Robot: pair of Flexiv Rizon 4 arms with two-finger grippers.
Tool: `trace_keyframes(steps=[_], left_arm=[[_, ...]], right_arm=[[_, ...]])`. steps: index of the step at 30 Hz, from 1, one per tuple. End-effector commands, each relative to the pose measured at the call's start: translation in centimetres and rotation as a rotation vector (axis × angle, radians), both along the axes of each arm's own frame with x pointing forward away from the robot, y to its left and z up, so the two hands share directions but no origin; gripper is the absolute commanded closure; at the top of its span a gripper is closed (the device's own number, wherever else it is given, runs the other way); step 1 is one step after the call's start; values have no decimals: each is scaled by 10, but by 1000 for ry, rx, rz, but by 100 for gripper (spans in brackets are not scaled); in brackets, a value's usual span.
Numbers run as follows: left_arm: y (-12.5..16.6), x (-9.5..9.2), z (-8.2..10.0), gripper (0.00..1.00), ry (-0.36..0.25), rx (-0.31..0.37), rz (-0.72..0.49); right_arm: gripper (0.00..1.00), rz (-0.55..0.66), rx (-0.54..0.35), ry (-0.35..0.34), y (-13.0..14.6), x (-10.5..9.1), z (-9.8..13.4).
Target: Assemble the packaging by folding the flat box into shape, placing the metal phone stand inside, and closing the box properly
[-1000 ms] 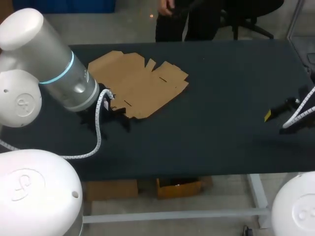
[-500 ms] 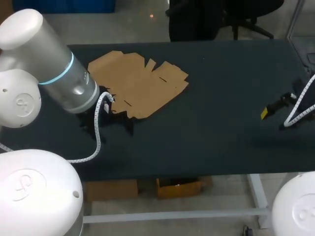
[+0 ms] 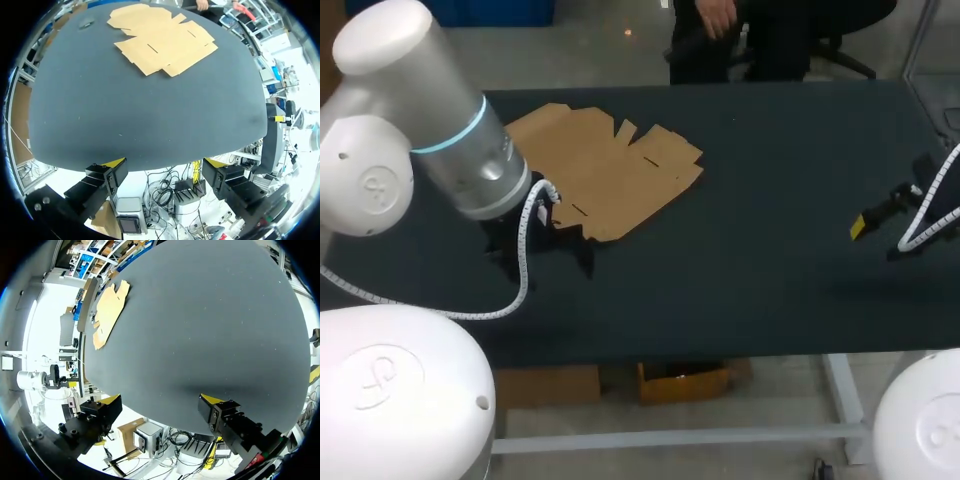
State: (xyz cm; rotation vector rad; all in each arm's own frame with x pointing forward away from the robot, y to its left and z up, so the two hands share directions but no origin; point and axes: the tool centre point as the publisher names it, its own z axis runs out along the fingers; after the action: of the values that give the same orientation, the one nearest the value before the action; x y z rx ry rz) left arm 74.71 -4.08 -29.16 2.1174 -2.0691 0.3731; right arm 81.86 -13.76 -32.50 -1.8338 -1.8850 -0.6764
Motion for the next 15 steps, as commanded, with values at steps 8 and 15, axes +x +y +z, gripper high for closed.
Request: trace_keyframes(steps=[8,15], left_arm=[[-2,4,-2,0,-1,-1,15],[3,18,-12,0,-5,-35,57]], right_arm=[[0,2,2,2,-1,-1,1],[0,36,-7,-37,4,12,14]])
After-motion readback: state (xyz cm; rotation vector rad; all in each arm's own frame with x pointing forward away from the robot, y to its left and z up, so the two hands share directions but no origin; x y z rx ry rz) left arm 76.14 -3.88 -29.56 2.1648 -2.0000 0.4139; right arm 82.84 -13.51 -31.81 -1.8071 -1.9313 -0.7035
